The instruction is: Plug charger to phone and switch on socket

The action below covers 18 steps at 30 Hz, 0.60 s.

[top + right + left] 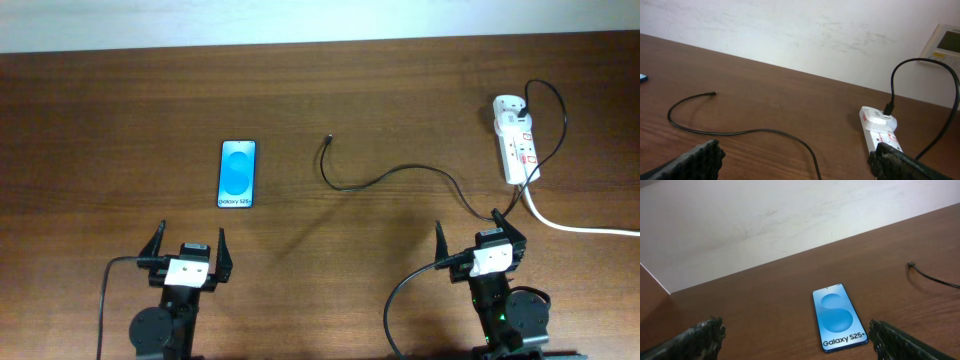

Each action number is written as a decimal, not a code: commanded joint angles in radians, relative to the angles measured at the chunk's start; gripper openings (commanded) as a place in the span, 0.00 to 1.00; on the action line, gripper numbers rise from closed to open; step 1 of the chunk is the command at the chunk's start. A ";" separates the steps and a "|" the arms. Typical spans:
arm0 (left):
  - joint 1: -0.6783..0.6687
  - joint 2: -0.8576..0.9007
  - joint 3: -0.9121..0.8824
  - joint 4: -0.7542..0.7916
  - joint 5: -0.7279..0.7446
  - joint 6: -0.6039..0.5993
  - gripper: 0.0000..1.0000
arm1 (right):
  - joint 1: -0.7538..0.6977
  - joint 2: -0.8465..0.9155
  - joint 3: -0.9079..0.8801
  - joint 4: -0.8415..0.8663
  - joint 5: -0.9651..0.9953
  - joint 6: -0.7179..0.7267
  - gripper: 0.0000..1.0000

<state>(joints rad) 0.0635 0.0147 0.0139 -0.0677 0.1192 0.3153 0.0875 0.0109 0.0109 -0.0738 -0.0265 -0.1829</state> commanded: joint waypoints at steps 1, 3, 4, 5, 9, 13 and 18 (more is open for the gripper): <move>-0.005 -0.008 -0.005 -0.002 -0.005 0.008 0.99 | -0.005 -0.007 -0.005 -0.004 -0.010 0.007 0.98; -0.004 -0.008 -0.005 -0.002 -0.019 0.008 0.99 | -0.005 -0.007 -0.005 -0.004 -0.010 0.007 0.98; -0.004 -0.008 -0.005 -0.002 -0.019 0.008 0.99 | -0.005 -0.007 -0.005 -0.004 -0.010 0.007 0.98; -0.004 -0.008 -0.005 -0.003 -0.019 0.008 0.99 | -0.005 -0.007 -0.005 -0.004 -0.010 0.007 0.98; -0.004 -0.008 -0.005 -0.007 -0.038 0.008 0.99 | -0.005 -0.007 -0.005 -0.004 -0.010 0.007 0.98; -0.004 -0.004 -0.005 -0.007 -0.031 0.007 0.99 | -0.005 -0.007 -0.005 -0.004 -0.010 0.007 0.98; -0.004 0.031 -0.003 -0.001 -0.031 -0.018 0.99 | -0.005 -0.007 -0.005 -0.004 -0.010 0.007 0.98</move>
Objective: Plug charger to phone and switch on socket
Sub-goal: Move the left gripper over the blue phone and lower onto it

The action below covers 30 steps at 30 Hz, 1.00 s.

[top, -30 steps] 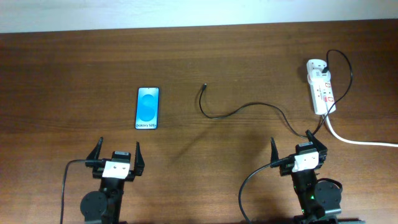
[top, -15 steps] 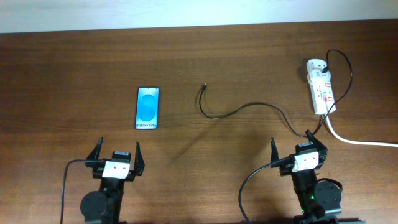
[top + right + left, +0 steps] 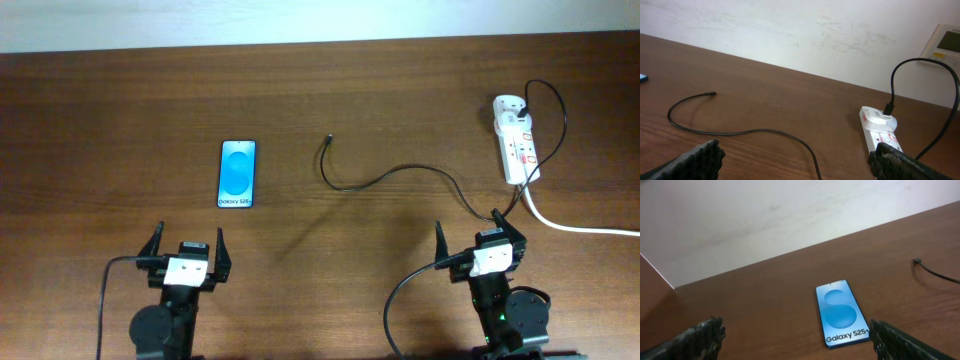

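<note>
A blue-screened phone (image 3: 238, 173) reading "Galaxy S25+" lies face up left of centre; the left wrist view shows the phone (image 3: 842, 312) just ahead of the fingers. The black charger cable (image 3: 400, 172) snakes across the middle, its free plug tip (image 3: 328, 140) to the right of the phone, its other end in the white socket strip (image 3: 516, 138) at far right. My left gripper (image 3: 188, 246) stands open near the front edge, below the phone. My right gripper (image 3: 480, 236) is open too, with the cable (image 3: 740, 132) ahead of it and the strip (image 3: 880, 131) to its right.
A thick white mains lead (image 3: 580, 226) runs from the strip to the right edge. A pale wall (image 3: 800, 30) stands behind the table's far edge (image 3: 300, 45). A white wall panel (image 3: 942, 45) shows at the upper right of the right wrist view.
The left wrist view has shifted a little: the phone sits slightly further right and higher in it. Nothing on the table has moved and both grippers remain open.
</note>
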Each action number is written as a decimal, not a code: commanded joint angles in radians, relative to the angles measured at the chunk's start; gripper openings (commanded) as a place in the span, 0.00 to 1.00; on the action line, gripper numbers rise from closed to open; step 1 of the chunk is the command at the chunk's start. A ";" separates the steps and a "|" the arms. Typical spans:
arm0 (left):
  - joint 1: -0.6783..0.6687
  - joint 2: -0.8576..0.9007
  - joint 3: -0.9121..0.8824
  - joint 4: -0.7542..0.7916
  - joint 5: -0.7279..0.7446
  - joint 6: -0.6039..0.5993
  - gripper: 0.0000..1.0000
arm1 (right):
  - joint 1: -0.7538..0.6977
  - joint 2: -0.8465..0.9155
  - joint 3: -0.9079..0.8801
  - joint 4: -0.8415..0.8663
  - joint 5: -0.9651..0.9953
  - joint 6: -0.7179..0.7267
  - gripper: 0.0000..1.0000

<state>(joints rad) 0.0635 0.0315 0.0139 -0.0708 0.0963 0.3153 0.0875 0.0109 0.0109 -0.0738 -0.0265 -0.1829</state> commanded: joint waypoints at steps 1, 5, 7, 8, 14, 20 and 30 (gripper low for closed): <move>-0.004 0.015 -0.004 0.002 -0.008 -0.028 0.99 | -0.005 -0.007 -0.005 -0.004 -0.010 0.007 0.98; -0.004 0.015 0.004 0.006 -0.016 -0.110 0.99 | -0.005 -0.007 -0.005 -0.004 -0.010 0.007 0.98; -0.004 0.021 0.012 0.006 -0.015 -0.132 0.99 | -0.005 -0.007 -0.005 -0.004 -0.010 0.007 0.98; -0.004 0.040 0.023 0.006 -0.016 -0.132 0.99 | -0.005 -0.007 -0.005 -0.004 -0.010 0.007 0.98; -0.004 0.330 0.185 0.006 -0.015 -0.132 0.99 | -0.005 -0.007 -0.005 -0.004 -0.010 0.007 0.99; -0.017 0.942 0.722 -0.193 -0.008 -0.148 0.99 | -0.005 -0.007 -0.005 -0.004 -0.010 0.007 0.98; -0.146 1.849 1.802 -0.957 0.136 -0.199 0.99 | -0.005 -0.007 -0.005 -0.004 -0.010 0.007 0.98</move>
<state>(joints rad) -0.0757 1.7428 1.6585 -0.9371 0.0902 0.1600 0.0875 0.0113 0.0109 -0.0734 -0.0265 -0.1829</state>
